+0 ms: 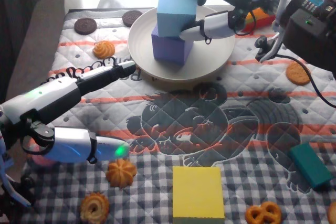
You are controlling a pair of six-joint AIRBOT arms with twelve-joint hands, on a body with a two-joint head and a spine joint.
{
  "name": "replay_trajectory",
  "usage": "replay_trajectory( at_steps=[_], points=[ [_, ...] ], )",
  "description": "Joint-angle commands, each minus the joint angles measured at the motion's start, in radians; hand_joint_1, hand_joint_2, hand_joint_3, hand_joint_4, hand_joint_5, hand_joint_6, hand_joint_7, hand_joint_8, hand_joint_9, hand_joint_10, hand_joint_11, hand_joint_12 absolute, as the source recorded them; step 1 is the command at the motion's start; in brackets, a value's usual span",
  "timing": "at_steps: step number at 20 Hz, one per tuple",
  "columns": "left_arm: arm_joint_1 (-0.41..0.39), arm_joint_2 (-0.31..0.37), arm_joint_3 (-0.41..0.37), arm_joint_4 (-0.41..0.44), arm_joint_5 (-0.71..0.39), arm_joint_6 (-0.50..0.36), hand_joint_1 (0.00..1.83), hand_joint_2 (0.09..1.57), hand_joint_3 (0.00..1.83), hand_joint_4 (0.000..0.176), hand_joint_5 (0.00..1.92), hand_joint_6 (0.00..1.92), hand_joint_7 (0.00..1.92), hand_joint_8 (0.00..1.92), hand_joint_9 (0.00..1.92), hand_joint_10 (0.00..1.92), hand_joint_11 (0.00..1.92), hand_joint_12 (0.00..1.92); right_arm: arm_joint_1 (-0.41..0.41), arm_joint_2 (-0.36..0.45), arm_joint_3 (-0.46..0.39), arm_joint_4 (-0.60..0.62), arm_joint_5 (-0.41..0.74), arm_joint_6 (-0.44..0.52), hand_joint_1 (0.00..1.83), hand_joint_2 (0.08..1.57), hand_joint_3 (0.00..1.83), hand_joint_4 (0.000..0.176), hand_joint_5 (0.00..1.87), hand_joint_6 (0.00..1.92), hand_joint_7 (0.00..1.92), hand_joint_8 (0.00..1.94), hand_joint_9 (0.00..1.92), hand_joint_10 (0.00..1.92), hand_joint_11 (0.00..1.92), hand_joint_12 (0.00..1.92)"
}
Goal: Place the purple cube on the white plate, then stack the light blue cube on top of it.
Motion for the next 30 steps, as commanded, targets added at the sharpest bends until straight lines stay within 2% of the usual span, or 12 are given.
replay_trajectory(
  at_steps=[1, 2, 3, 5, 7, 8, 12, 15, 18, 23, 28, 30],
  points=[
    [-0.012, 0.002, 0.003, 0.005, -0.110, -0.011, 0.86, 0.94, 0.00, 0.176, 0.11, 0.01, 0.07, 0.00, 0.06, 0.00, 0.00, 0.00, 0.014, 0.001, 0.005, 0.009, 0.082, -0.002, 1.26, 1.12, 0.00, 0.000, 0.89, 0.90, 1.06, 1.06, 0.99, 0.93, 0.77, 1.60],
    [-0.012, 0.004, 0.003, 0.005, -0.112, -0.011, 0.85, 0.94, 0.00, 0.176, 0.11, 0.01, 0.08, 0.00, 0.05, 0.00, 0.00, 0.00, 0.014, 0.000, 0.005, 0.009, 0.076, -0.002, 1.33, 1.10, 0.00, 0.000, 0.75, 0.34, 1.00, 1.00, 0.89, 0.72, 0.60, 1.43],
    [-0.013, 0.004, 0.002, 0.005, -0.114, -0.011, 0.86, 0.94, 0.00, 0.176, 0.11, 0.01, 0.07, 0.00, 0.05, 0.00, 0.00, 0.00, 0.014, 0.000, 0.005, 0.009, 0.073, -0.002, 1.10, 1.05, 0.00, 0.000, 0.70, 0.09, 0.84, 0.43, 0.80, 0.47, 0.48, 1.27],
    [-0.014, 0.003, 0.001, 0.005, -0.118, -0.011, 0.86, 0.93, 0.00, 0.176, 0.10, 0.00, 0.09, 0.01, 0.06, 0.01, 0.00, 0.00, 0.011, 0.001, 0.003, 0.009, 0.066, -0.002, 0.94, 0.97, 0.00, 0.056, 0.48, 0.00, 0.61, 0.03, 0.62, 0.17, 0.24, 1.23],
    [-0.014, 0.003, 0.001, 0.004, -0.119, -0.012, 0.89, 0.93, 0.00, 0.176, 0.12, 0.01, 0.09, 0.01, 0.07, 0.01, 0.00, 0.00, 0.009, 0.001, -0.002, 0.009, 0.066, -0.002, 0.83, 0.94, 0.00, 0.136, 0.25, 0.00, 0.40, 0.00, 0.46, 0.02, 0.07, 1.17],
    [-0.014, 0.003, 0.001, 0.004, -0.119, -0.012, 0.89, 0.94, 0.00, 0.176, 0.12, 0.01, 0.09, 0.01, 0.06, 0.00, 0.00, 0.00, 0.009, 0.001, -0.002, 0.009, 0.066, -0.002, 0.81, 0.94, 0.00, 0.161, 0.20, 0.00, 0.37, 0.00, 0.44, 0.01, 0.04, 1.19],
    [-0.009, 0.004, 0.001, -0.004, -0.121, -0.016, 0.87, 0.95, 0.01, 0.176, 0.14, 0.01, 0.10, 0.01, 0.07, 0.01, 0.00, 0.00, -0.001, 0.005, -0.006, 0.017, 0.066, -0.002, 0.81, 0.92, 0.00, 0.166, 0.01, 0.00, 0.23, 0.00, 0.28, 0.00, 0.00, 1.16],
    [-0.009, 0.005, 0.001, -0.008, -0.126, -0.016, 0.87, 0.94, 0.00, 0.176, 0.13, 0.00, 0.08, 0.00, 0.06, 0.00, 0.00, 0.00, -0.012, 0.018, -0.014, 0.033, 0.066, -0.002, 0.82, 0.91, 0.00, 0.176, 0.00, 0.00, 0.00, 0.00, 0.09, 0.00, 0.00, 0.94],
    [-0.008, 0.005, 0.000, -0.013, -0.128, -0.016, 0.86, 0.97, 0.01, 0.176, 0.12, 0.00, 0.08, 0.00, 0.02, 0.00, 0.00, 0.00, -0.019, 0.026, -0.019, 0.038, 0.067, -0.002, 0.76, 0.92, 0.00, 0.176, 0.00, 0.00, 0.00, 0.00, 0.00, 0.00, 0.00, 0.06],
    [-0.006, 0.024, 0.001, -0.051, -0.203, -0.016, 0.80, 1.01, 0.02, 0.173, 0.03, 0.00, 0.00, 0.00, 0.00, 0.00, 0.00, 0.00, -0.032, 0.102, -0.061, 0.062, 0.167, -0.002, 0.61, 0.87, 0.00, 0.176, 0.00, 0.00, 0.00, 0.00, 0.00, 0.00, 0.00, 0.00],
    [-0.012, 0.099, -0.013, -0.075, -0.324, -0.027, 0.66, 0.97, 0.00, 0.113, 0.00, 0.00, 0.00, 0.00, 0.00, 0.00, 0.00, 0.00, -0.096, 0.257, -0.175, 0.082, 0.368, -0.003, 0.67, 0.85, 0.00, 0.176, 0.00, 0.00, 0.00, 0.00, 0.00, 0.00, 0.00, 0.00],
    [0.018, 0.133, -0.026, -0.074, -0.427, -0.105, 0.62, 0.95, 0.00, 0.170, 0.00, 0.00, 0.00, 0.00, 0.00, 0.00, 0.00, 0.00, -0.166, 0.331, -0.247, 0.093, 0.482, -0.010, 0.60, 0.83, 0.00, 0.176, 0.00, 0.00, 0.00, 0.00, 0.00, 0.00, 0.00, 0.00]
  ],
)
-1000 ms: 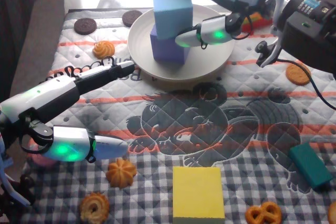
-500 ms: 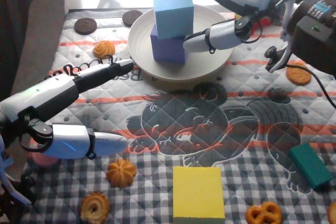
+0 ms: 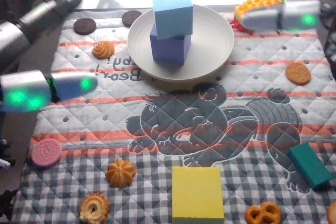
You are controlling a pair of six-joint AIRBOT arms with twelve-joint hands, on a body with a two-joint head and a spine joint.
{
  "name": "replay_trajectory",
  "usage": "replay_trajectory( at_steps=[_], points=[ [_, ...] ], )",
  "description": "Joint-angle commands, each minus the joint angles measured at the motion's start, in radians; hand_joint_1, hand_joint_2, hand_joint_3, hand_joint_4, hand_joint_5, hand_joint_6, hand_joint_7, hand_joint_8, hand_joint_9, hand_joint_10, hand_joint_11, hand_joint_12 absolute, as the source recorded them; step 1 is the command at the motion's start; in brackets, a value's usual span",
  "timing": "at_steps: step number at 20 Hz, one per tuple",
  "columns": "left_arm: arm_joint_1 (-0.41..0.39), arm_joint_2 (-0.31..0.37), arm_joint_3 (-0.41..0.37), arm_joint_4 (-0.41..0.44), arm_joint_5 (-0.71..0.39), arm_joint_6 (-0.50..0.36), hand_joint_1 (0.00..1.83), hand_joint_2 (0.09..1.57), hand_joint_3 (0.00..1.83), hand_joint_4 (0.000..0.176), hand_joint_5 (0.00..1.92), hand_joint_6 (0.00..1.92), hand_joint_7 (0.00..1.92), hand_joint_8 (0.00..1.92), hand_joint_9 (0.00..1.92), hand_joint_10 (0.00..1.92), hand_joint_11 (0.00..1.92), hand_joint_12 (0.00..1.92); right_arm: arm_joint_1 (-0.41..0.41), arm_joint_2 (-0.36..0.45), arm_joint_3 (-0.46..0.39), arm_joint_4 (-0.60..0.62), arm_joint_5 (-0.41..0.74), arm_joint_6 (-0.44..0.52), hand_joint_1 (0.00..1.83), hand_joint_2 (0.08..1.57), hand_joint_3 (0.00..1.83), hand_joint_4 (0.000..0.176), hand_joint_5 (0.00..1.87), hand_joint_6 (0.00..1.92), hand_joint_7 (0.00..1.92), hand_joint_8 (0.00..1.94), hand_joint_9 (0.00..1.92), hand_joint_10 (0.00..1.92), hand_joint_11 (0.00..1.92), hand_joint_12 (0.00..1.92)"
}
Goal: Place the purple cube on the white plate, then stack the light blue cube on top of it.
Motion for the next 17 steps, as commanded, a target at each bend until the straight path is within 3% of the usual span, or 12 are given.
replay_trajectory(
  at_steps=[1, 2, 3, 6, 10, 11, 12, 13, 14, 15, 16, 17],
  points=[
    [0.008, 0.016, -0.003, 0.000, -0.204, -0.045, 0.61, 0.94, 0.00, 0.140, 0.00, 0.00, 0.00, 0.00, 0.00, 0.00, 0.00, 0.00, -0.005, 0.018, -0.017, 0.013, 0.200, 0.001, 0.60, 0.86, 0.00, 0.176, 0.00, 0.00, 0.00, 0.00, 0.00, 0.00, 0.00, 0.00],
    [0.041, 0.028, -0.007, 0.000, -0.285, -0.111, 0.62, 0.95, 0.00, 0.124, 0.00, 0.00, 0.00, 0.00, 0.00, 0.00, 0.00, 0.00, -0.056, 0.053, -0.057, 0.021, 0.260, 0.000, 0.59, 0.86, 0.00, 0.176, 0.00, 0.00, 0.00, 0.00, 0.00, 0.00, 0.00, 0.00],
    [0.071, 0.034, -0.011, -0.005, -0.347, -0.156, 0.70, 0.99, 0.01, 0.127, 0.00, 0.00, 0.00, 0.00, 0.00, 0.00, 0.00, 0.00, -0.099, 0.076, -0.088, 0.030, 0.307, 0.000, 0.63, 0.88, 0.01, 0.176, 0.00, 0.00, 0.00, 0.00, 0.00, 0.00, 0.00, 0.00],
    [0.176, 0.050, -0.035, -0.024, -0.498, -0.246, 0.70, 1.00, 0.01, 0.171, 0.00, 0.00, 0.00, 0.00, 0.00, 0.00, 0.00, 0.00, -0.231, 0.139, -0.164, 0.066, 0.426, -0.001, 0.64, 0.87, 0.00, 0.176, 0.00, 0.00, 0.00, 0.00, 0.00, 0.00, 0.00, 0.00],
    [0.349, 0.062, -0.065, -0.077, -0.696, -0.381, 0.66, 0.98, 0.00, 0.176, 0.00, 0.00, 0.00, 0.00, 0.00, 0.00, 0.00, 0.00, -0.417, 0.223, -0.272, 0.127, 0.591, -0.001, 0.64, 0.91, 0.02, 0.176, 0.00, 0.00, 0.00, 0.00, 0.00, 0.00, 0.00, 0.00],
    [0.364, 0.062, -0.071, -0.090, -0.697, -0.418, 0.67, 0.99, 0.01, 0.144, 0.00, 0.00, 0.00, 0.00, 0.00, 0.00, 0.00, 0.00, -0.462, 0.234, -0.293, 0.147, 0.643, -0.001, 0.65, 0.91, 0.01, 0.176, 0.00, 0.00, 0.00, 0.00, 0.00, 0.00, 0.00, 0.00],
    [0.365, 0.058, -0.071, -0.088, -0.697, -0.429, 0.61, 0.99, 0.00, 0.124, 0.00, 0.00, 0.00, 0.00, 0.00, 0.00, 0.00, 0.00, -0.503, 0.244, -0.312, 0.166, 0.697, -0.001, 0.69, 0.90, 0.01, 0.176, 0.00, 0.00, 0.00, 0.00, 0.00, 0.00, 0.00, 0.00],
    [0.365, 0.053, -0.070, -0.087, -0.697, -0.432, 0.45, 1.05, 0.01, 0.093, 0.00, 0.00, 0.00, 0.00, 0.00, 0.00, 0.00, 0.00, -0.550, 0.251, -0.330, 0.190, 0.749, -0.001, 0.73, 0.91, 0.01, 0.176, 0.00, 0.00, 0.00, 0.00, 0.00, 0.00, 0.00, 0.00],
    [0.366, 0.046, -0.070, -0.092, -0.697, -0.441, 0.29, 1.07, 0.01, 0.146, 0.07, 0.01, 0.00, 0.00, 0.00, 0.00, 0.00, 0.00, -0.594, 0.255, -0.345, 0.218, 0.800, -0.001, 0.83, 0.91, 0.01, 0.176, 0.00, 0.00, 0.00, 0.00, 0.00, 0.00, 0.00, 0.00],
    [0.366, 0.035, -0.067, -0.097, -0.697, -0.465, 0.16, 1.22, 0.02, 0.157, 0.34, 0.05, 0.03, 0.00, 0.00, 0.00, 0.00, 0.00, -0.623, 0.263, -0.364, 0.244, 0.804, 0.000, 0.65, 1.02, 0.01, 0.128, 0.05, 0.00, 0.00, 0.00, 0.00, 0.00, 0.00, 0.00],
    [0.365, 0.025, -0.061, -0.096, -0.697, -0.489, 0.13, 1.24, 0.02, 0.124, 0.46, 0.09, 0.01, 0.00, 0.00, 0.00, 0.00, 0.00, -0.629, 0.260, -0.371, 0.243, 0.804, 0.000, 0.30, 1.15, 0.06, 0.073, 0.02, 0.00, 0.00, 0.00, 0.00, 0.00, 0.00, 0.00],
    [0.361, 0.016, -0.052, -0.089, -0.697, -0.518, 0.02, 1.35, 0.02, 0.132, 0.17, 0.02, 0.00, 0.00, 0.00, 0.00, 0.00, 0.00, -0.631, 0.259, -0.372, 0.239, 0.804, 0.000, 0.65, 1.16, 0.03, 0.136, 0.25, 0.07, 0.00, 0.00, 0.00, 0.00, 0.00, 0.00]
  ],
)
